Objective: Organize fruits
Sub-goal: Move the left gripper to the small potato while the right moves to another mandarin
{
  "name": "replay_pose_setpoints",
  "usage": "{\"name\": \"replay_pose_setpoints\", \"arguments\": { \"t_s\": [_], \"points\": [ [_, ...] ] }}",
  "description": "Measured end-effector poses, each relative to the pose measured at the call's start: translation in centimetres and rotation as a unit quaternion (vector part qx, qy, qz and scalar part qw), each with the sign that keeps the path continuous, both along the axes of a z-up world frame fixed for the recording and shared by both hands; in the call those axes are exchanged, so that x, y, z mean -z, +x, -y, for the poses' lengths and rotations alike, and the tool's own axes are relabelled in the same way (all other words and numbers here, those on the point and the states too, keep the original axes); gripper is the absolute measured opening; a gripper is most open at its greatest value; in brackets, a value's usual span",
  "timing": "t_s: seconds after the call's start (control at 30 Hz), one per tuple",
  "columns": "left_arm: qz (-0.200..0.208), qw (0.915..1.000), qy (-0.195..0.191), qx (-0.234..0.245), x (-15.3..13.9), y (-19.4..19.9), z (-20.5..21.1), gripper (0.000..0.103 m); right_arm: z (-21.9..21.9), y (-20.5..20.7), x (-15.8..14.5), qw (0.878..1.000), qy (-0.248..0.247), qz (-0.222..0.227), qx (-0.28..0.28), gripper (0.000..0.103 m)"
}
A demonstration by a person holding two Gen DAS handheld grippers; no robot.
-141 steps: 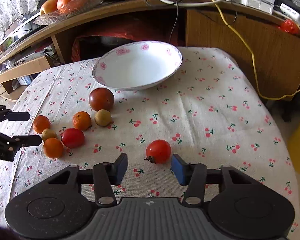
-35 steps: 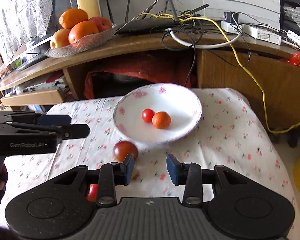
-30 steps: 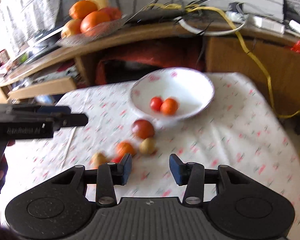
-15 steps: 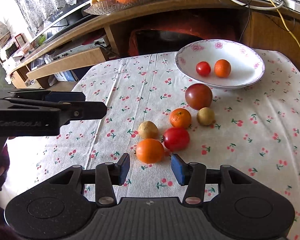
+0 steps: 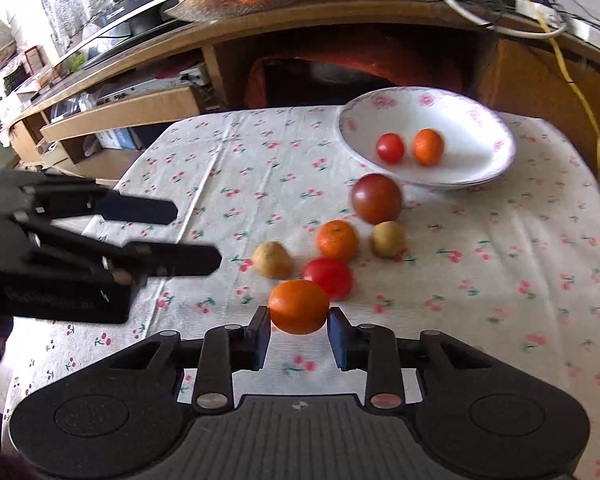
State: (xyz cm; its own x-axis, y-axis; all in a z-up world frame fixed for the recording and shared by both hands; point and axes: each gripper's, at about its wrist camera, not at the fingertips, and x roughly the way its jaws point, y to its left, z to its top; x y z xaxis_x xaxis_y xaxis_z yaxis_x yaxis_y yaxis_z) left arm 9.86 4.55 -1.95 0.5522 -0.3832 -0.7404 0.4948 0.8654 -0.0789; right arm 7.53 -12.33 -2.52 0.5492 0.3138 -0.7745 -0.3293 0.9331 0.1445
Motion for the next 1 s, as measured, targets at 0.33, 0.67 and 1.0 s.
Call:
{"name": "replay_pose_setpoints", "arguments": {
  "t_s": [0.33, 0.67, 1.0],
  "points": [
    [0.011, 0.9989, 0.038, 0.026, 2.6, 1.4, 3.2, 0.056, 2.5, 0.2, 1.0, 1.000, 0.014, -0.016, 0.012, 0.026],
    [0.033, 0.9954, 0.079, 0.043, 2.8, 1.4, 4.2, 0.038, 4.1, 0.7, 1.4, 1.000, 0.013, -0.017, -0.003, 0.026],
    [0.029, 0.9942, 0.087, 0.055, 2.6, 0.0, 3.4, 0.038, 4.7, 0.6, 1.3, 1.000, 0.013, -0.004, -0.010, 0.028]
  ]
}}
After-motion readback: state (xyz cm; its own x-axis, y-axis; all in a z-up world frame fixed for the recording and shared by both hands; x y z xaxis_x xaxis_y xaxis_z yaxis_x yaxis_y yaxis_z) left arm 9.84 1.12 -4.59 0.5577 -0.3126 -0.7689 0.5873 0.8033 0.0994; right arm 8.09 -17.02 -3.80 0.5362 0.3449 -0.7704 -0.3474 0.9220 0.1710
